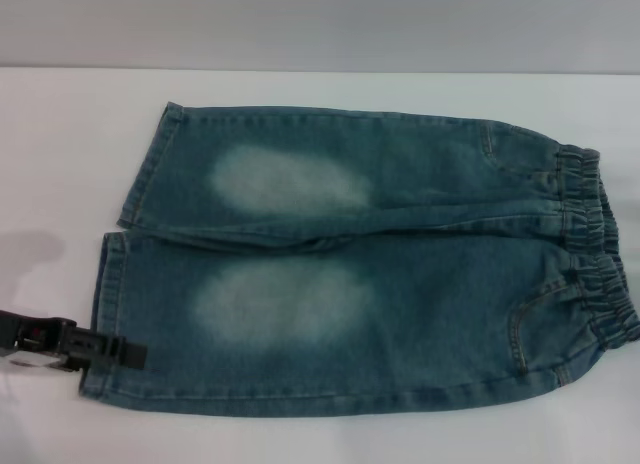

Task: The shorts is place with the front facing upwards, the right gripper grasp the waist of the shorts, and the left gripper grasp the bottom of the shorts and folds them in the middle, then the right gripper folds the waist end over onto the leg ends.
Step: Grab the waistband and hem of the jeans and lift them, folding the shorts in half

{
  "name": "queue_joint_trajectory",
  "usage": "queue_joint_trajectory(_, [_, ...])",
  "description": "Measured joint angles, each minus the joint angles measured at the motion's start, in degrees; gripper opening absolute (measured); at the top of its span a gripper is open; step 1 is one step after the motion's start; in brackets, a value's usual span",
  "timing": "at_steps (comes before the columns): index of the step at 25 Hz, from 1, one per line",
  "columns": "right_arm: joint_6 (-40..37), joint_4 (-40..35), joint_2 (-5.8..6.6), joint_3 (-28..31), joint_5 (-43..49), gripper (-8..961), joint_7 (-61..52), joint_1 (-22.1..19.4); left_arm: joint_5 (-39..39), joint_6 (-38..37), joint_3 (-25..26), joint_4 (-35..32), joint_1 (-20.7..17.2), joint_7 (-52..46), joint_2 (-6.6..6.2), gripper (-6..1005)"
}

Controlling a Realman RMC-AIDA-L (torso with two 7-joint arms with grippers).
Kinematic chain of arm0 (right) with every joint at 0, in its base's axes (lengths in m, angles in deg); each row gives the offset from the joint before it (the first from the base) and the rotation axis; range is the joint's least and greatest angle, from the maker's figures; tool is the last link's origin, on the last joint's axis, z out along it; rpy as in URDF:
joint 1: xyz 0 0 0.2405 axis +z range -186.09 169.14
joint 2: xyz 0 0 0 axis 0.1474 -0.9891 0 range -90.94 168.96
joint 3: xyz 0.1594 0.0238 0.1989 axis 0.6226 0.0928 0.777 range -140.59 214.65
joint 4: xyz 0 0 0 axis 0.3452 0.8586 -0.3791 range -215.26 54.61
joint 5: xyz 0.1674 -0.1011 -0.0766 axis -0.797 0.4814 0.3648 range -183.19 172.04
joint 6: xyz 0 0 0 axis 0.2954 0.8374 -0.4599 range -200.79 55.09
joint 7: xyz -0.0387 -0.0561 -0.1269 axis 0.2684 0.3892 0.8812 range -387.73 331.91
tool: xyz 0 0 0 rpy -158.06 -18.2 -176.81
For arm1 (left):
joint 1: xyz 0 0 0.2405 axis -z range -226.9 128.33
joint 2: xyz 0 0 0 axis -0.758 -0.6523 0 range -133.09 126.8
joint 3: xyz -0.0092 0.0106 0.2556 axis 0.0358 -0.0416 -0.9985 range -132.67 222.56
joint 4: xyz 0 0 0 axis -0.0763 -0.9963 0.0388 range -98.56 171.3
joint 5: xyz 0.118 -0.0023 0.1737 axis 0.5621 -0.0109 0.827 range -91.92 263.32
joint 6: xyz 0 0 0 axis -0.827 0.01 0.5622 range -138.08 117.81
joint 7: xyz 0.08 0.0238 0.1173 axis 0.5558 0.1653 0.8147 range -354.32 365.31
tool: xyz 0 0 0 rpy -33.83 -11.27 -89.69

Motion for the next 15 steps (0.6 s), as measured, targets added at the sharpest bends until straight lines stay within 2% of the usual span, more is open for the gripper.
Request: queue_joint_trajectory(15, [0.0,0.2,-0.06,0.0,0.0,750,0.0,0.6,1.0,-1.3,0.0,0.0,-0.6,0.2,-0.03,830])
